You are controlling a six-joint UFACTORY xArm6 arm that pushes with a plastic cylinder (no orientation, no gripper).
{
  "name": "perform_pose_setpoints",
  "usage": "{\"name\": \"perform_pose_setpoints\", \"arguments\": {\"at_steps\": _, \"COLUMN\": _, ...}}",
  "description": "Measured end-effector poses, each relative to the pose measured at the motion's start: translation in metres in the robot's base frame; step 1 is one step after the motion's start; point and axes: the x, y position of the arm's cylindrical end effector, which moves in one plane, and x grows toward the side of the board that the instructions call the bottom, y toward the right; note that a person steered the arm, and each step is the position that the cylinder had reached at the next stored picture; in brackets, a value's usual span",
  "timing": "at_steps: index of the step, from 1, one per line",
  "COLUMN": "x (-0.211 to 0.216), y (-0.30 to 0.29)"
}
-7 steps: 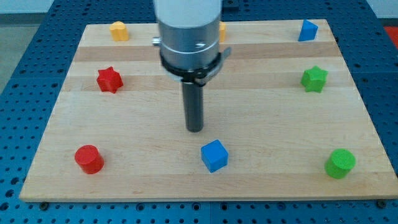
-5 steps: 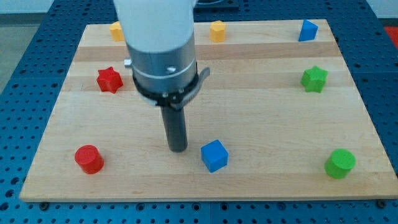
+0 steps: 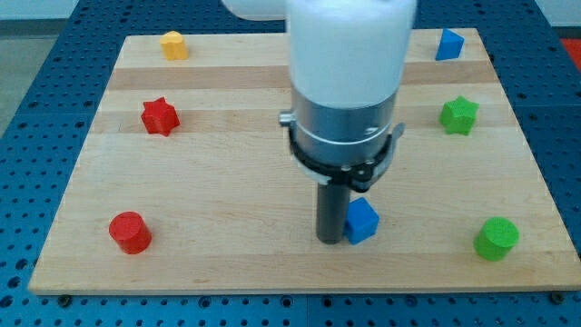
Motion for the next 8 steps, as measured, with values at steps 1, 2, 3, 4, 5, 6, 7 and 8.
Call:
{"name": "perform_pose_setpoints", "arguments": {"at_steps": 1, "x": -0.015, "y": 0.017}}
{"name": "perform_pose_setpoints", "arguments": {"at_steps": 2, "x": -0.02, "y": 0.038}}
{"name": "perform_pose_setpoints", "arguments": {"at_steps": 3, "x": -0.02, "y": 0.06}}
{"name": "perform_pose_setpoints", "arguments": {"at_steps": 4, "x": -0.018, "y": 0.077}}
{"name": "perform_pose_setpoints", "arguments": {"at_steps": 5, "x": -0.024, "y": 0.087}}
{"name": "perform_pose_setpoints", "arguments": {"at_steps": 6, "x": -0.037, "y": 0.087}}
{"name": "perform_pose_setpoints", "arguments": {"at_steps": 7, "x": -0.039, "y": 0.096}}
{"name": "perform_pose_setpoints", "arguments": {"at_steps": 8, "x": -0.039, "y": 0.114}}
